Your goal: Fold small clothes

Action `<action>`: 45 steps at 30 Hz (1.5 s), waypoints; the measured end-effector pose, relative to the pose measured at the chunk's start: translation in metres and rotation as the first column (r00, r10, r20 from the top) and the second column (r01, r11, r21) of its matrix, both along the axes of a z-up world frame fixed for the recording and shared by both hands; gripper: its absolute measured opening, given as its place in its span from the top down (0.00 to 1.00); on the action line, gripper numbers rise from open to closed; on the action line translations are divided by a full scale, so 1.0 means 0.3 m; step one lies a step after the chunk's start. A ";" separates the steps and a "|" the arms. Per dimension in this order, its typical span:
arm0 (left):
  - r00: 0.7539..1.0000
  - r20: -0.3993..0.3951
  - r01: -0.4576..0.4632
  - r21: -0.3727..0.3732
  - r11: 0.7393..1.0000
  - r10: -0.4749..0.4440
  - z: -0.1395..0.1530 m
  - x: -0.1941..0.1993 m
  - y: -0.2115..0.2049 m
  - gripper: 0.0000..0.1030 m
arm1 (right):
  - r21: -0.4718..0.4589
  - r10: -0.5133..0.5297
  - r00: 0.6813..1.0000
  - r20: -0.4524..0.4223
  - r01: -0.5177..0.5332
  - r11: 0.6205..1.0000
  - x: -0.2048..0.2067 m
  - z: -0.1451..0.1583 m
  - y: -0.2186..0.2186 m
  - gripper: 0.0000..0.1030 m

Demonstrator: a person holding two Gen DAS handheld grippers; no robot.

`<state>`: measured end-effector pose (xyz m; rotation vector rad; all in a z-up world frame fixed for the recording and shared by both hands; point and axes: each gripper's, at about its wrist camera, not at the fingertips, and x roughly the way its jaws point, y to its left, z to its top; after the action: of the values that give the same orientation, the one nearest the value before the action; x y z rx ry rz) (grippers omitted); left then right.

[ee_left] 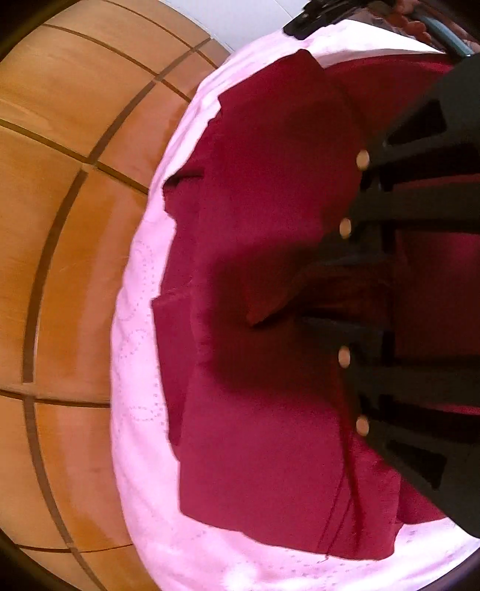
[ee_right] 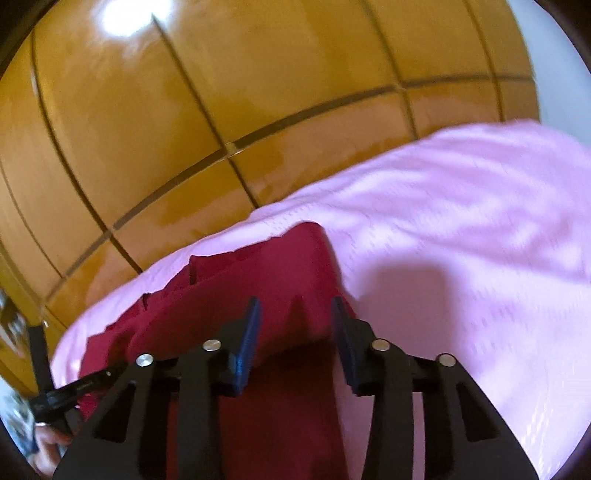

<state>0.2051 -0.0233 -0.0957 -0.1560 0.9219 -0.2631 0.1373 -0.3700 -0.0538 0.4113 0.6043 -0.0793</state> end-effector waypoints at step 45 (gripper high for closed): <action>1.000 0.020 0.003 -0.101 0.995 -0.001 -0.035 -0.687 0.501 0.09 | 0.247 0.200 0.968 -0.150 -0.159 0.956 -0.528 -0.163 -0.043 0.46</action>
<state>-0.0010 0.1269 -0.1063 -0.2454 0.8897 -0.3126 -0.0212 -0.3829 -0.1027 0.5787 0.8248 0.1339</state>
